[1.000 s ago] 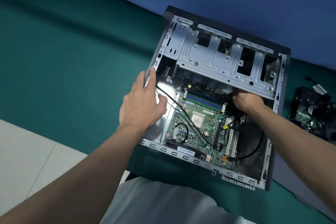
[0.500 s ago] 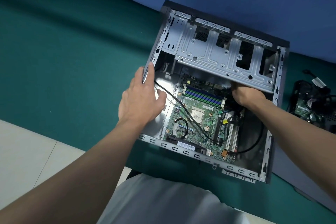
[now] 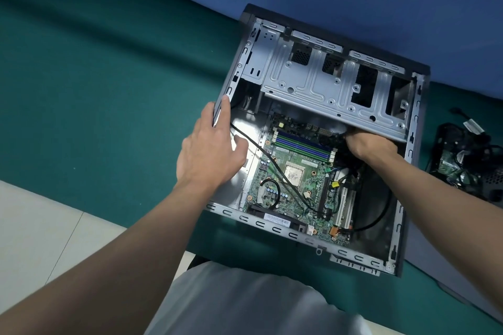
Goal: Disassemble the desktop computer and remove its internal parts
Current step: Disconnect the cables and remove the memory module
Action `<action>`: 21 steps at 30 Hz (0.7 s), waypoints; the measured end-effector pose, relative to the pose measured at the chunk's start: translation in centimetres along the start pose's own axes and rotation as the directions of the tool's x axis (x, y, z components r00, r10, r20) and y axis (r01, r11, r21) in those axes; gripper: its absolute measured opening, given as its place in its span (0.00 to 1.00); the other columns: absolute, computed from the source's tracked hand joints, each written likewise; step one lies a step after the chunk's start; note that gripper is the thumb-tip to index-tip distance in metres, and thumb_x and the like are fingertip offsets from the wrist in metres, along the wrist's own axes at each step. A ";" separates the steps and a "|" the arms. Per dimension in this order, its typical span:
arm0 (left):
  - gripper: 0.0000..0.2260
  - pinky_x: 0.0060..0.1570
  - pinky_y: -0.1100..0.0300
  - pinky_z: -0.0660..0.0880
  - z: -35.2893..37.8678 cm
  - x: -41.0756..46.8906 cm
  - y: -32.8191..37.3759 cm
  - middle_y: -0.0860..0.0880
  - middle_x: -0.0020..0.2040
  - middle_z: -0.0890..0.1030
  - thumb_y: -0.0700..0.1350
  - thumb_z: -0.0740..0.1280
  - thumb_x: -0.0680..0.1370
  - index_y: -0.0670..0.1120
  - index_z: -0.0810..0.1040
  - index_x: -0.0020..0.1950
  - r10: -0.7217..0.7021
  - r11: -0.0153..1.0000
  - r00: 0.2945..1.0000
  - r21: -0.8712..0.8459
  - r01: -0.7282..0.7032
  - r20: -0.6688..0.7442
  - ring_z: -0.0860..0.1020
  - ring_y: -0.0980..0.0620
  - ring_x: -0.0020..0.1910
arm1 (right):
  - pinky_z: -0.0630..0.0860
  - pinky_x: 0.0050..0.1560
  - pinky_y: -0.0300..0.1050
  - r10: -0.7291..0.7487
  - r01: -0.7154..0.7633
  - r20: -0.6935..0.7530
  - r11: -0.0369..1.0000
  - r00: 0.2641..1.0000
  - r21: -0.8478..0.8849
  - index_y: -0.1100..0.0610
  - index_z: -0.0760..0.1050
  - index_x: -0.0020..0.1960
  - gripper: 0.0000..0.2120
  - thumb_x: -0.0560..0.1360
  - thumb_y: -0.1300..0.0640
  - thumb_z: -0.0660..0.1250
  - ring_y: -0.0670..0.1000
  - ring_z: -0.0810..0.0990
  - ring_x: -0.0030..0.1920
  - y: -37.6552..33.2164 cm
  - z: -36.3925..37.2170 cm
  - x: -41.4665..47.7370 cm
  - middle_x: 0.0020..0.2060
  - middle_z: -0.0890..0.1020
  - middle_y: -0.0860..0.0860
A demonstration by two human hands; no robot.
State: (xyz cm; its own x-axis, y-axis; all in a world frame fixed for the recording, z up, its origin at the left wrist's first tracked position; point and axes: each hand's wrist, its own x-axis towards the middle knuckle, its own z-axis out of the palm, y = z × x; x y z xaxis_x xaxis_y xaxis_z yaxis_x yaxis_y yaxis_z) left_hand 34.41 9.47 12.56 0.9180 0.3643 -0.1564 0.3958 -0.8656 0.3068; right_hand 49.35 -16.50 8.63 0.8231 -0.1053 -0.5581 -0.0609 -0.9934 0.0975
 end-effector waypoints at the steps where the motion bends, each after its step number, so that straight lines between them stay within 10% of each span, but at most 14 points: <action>1: 0.32 0.48 0.47 0.73 0.0 0.0 0.0 0.44 0.75 0.62 0.53 0.59 0.77 0.48 0.53 0.79 0.000 1.000 1.000 0.000 0.000 0.002 0.75 0.39 0.57 | 0.68 0.64 0.56 -0.001 0.001 0.010 1.000 1.000 -0.019 0.56 0.66 0.71 0.24 0.82 0.45 0.47 0.63 0.70 0.67 0.1 -0.1 0.0 0.70 0.70 0.59; 21: 0.32 0.43 0.49 0.73 0.1 0.0 -0.1 0.42 0.74 0.63 0.53 0.59 0.77 0.47 0.55 0.78 0.008 1.000 1.000 0.029 -0.008 0.005 0.76 0.39 0.53 | 0.71 0.53 0.54 0.051 -0.045 -0.106 0.997 0.993 0.065 0.55 0.73 0.59 0.18 0.81 0.46 0.52 0.62 0.75 0.59 -0.2 0.4 0.0 0.58 0.78 0.58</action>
State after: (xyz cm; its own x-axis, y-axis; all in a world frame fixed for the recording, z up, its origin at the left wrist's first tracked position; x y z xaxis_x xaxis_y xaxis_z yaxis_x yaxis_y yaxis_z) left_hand 34.41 9.54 12.42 0.9212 0.3555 -0.1580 0.3871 -0.8783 0.2806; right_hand 49.17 -16.36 8.28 0.8741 -0.1507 -0.4618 -0.1341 -0.9886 0.0688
